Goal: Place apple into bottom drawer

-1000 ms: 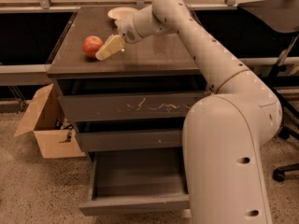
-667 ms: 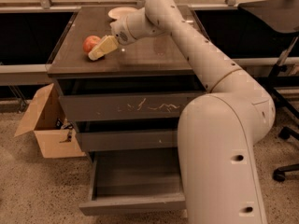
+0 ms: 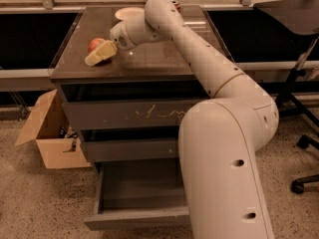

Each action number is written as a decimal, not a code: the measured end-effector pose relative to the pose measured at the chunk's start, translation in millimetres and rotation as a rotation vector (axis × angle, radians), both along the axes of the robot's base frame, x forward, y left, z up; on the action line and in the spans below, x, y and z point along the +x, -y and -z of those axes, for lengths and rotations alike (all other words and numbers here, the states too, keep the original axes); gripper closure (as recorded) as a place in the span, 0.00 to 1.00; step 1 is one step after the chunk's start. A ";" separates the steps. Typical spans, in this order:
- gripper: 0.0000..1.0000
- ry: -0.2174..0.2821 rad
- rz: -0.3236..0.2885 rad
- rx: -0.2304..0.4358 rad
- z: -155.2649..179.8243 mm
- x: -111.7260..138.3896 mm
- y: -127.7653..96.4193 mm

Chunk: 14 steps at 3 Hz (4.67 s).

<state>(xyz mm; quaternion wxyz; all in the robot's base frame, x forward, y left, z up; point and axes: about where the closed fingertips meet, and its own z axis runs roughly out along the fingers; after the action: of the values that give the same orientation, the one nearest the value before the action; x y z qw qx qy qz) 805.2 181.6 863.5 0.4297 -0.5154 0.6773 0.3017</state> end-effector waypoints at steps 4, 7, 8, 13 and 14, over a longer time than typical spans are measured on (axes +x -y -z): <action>0.92 0.072 -0.067 0.129 -19.9 -27.9 2.4; 1.00 0.168 -0.228 0.211 -47.3 -85.6 -2.7; 1.00 0.140 -0.273 0.174 -39.6 -134.2 -8.1; 1.00 -0.073 -0.309 -0.013 62.4 -248.8 -3.1; 1.00 -0.140 -0.295 -0.025 96.9 -271.6 5.3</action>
Offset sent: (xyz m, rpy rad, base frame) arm 0.0039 0.0066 -0.0327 0.0216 0.0861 -0.0227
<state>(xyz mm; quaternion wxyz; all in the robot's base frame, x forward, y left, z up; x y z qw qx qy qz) 533.6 176.3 766.6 0.3262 -0.5922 0.6263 0.3880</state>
